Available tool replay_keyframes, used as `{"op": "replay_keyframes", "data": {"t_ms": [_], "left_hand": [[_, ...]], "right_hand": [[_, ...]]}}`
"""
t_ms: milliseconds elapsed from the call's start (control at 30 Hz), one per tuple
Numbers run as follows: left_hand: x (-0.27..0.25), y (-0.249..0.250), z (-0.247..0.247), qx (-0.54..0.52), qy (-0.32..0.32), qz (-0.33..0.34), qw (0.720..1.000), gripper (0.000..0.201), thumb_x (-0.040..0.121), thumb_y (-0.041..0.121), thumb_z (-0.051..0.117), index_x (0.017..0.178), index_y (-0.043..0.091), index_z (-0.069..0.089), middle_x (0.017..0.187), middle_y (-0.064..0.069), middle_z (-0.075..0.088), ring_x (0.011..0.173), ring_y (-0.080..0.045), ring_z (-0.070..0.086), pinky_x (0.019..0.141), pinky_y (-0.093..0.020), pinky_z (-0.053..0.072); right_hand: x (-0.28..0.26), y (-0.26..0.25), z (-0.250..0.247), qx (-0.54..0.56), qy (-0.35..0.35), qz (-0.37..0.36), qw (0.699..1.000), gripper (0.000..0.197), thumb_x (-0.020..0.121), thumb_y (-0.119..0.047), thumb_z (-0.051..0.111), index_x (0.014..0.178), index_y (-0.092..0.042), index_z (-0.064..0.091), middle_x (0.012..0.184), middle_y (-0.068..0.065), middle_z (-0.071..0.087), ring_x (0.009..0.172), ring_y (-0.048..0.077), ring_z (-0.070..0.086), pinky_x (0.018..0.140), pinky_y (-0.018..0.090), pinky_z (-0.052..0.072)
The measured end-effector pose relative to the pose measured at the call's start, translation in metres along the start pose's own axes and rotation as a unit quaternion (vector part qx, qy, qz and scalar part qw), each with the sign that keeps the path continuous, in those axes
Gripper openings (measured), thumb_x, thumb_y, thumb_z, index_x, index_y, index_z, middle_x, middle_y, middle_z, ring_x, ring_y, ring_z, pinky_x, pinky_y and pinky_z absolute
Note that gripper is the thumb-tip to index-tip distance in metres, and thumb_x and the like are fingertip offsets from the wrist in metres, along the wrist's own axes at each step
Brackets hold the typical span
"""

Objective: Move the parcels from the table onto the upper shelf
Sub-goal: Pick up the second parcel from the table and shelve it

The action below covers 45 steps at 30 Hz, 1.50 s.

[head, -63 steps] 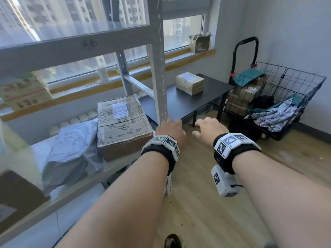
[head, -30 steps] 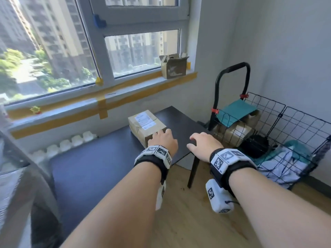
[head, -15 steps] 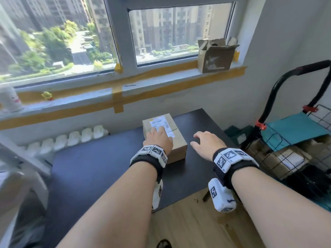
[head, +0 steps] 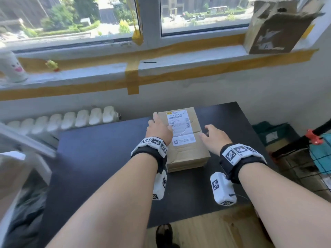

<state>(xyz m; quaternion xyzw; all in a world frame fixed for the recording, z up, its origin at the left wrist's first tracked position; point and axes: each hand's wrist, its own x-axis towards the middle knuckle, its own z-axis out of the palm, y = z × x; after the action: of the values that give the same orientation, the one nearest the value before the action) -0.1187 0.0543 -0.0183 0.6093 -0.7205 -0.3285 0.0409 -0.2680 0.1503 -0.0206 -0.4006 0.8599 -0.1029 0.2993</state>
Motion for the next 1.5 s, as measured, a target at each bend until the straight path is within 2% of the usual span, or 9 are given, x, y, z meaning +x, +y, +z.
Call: {"op": "replay_keyframes", "data": {"t_ms": [167,300,433,666,800,933,1033,1200,1499], "left_hand": [[0.005,-0.006,0.012,-0.072,-0.033,-0.085,0.993,0.066,0.097,0.027,0.044,0.153,0.006,0.014,0.13,-0.016,0.058,0.111,-0.033,0.058,0.087,-0.037,0.045],[0.008,-0.009,0.019,-0.099,-0.045,-0.135,0.985,0.049,0.098,0.028,0.043,0.14,0.003,0.039,0.13,-0.015,0.059,0.113,-0.032,0.058,0.082,-0.033,0.041],[0.007,-0.011,0.018,-0.134,-0.051,-0.149,0.978,0.04,0.094,0.027,0.048,0.123,0.001,0.056,0.107,-0.013,0.065,0.09,-0.029,0.058,0.079,-0.033,0.046],[0.003,-0.022,0.022,-0.225,-0.036,-0.164,0.96,0.03,0.076,0.023,0.052,0.101,0.011,0.062,0.103,-0.008,0.071,0.095,-0.028,0.069,0.085,-0.047,0.058],[-0.015,-0.012,0.006,-0.284,-0.042,-0.159,0.945,0.023,0.059,0.018,0.053,0.081,0.012,0.055,0.08,-0.007,0.062,0.074,-0.028,0.062,0.084,-0.051,0.059],[-0.039,0.003,-0.009,-0.295,-0.042,-0.138,0.945,0.003,0.066,0.016,0.056,0.067,0.014,0.056,0.068,-0.003,0.058,0.07,-0.026,0.057,0.086,-0.049,0.058],[-0.054,0.008,-0.016,-0.299,-0.036,-0.132,0.944,0.002,0.065,0.017,0.056,0.066,0.015,0.058,0.07,-0.004,0.06,0.073,-0.027,0.058,0.087,-0.051,0.058],[-0.068,0.009,-0.017,-0.304,-0.031,-0.112,0.946,0.041,0.062,0.027,0.056,0.099,0.012,0.067,0.083,-0.003,0.063,0.081,-0.023,0.061,0.088,-0.05,0.058],[-0.116,0.02,-0.027,-0.339,-0.011,-0.094,0.936,0.062,0.074,0.065,0.059,0.114,0.016,0.062,0.114,-0.007,0.064,0.104,-0.026,0.061,0.092,-0.048,0.055]], "right_hand": [[0.012,0.001,0.016,0.067,-0.036,0.008,0.997,0.042,0.099,-0.032,0.031,0.127,-0.013,0.054,0.13,0.01,0.06,0.115,0.03,0.056,0.089,0.036,0.043],[0.015,0.002,0.015,0.126,-0.055,0.016,0.99,0.042,0.098,-0.028,0.034,0.134,-0.015,0.051,0.135,0.008,0.057,0.119,0.028,0.054,0.097,0.037,0.043],[0.015,0.0,0.011,0.182,-0.072,0.022,0.98,0.047,0.093,-0.024,0.042,0.141,-0.022,0.044,0.137,0.005,0.057,0.113,0.025,0.056,0.099,0.04,0.046],[0.009,0.008,0.005,0.197,-0.079,0.034,0.977,0.068,0.089,-0.013,0.054,0.153,-0.012,0.03,0.155,0.009,0.039,0.137,0.028,0.043,0.111,0.042,0.037],[0.0,0.014,-0.002,0.225,-0.066,0.031,0.972,0.073,0.082,-0.004,0.061,0.15,-0.009,0.037,0.145,0.012,0.05,0.126,0.027,0.052,0.098,0.034,0.045],[-0.01,0.017,-0.01,0.278,-0.057,0.022,0.959,0.076,0.074,-0.019,0.073,0.144,-0.007,0.047,0.138,0.01,0.059,0.118,0.026,0.061,0.093,0.036,0.052],[-0.018,0.016,-0.015,0.318,-0.052,0.02,0.947,0.071,0.075,-0.031,0.074,0.139,-0.005,0.053,0.13,0.01,0.065,0.112,0.025,0.065,0.076,0.032,0.055],[-0.034,0.019,-0.021,0.345,-0.038,0.011,0.938,0.034,0.084,-0.037,0.067,0.106,-0.011,0.069,0.101,0.005,0.073,0.099,0.024,0.068,0.091,0.047,0.057],[-0.068,0.028,-0.035,0.34,-0.035,-0.02,0.939,0.052,0.08,-0.053,0.067,0.108,-0.009,0.069,0.107,0.008,0.074,0.098,0.024,0.07,0.088,0.044,0.058]]}}
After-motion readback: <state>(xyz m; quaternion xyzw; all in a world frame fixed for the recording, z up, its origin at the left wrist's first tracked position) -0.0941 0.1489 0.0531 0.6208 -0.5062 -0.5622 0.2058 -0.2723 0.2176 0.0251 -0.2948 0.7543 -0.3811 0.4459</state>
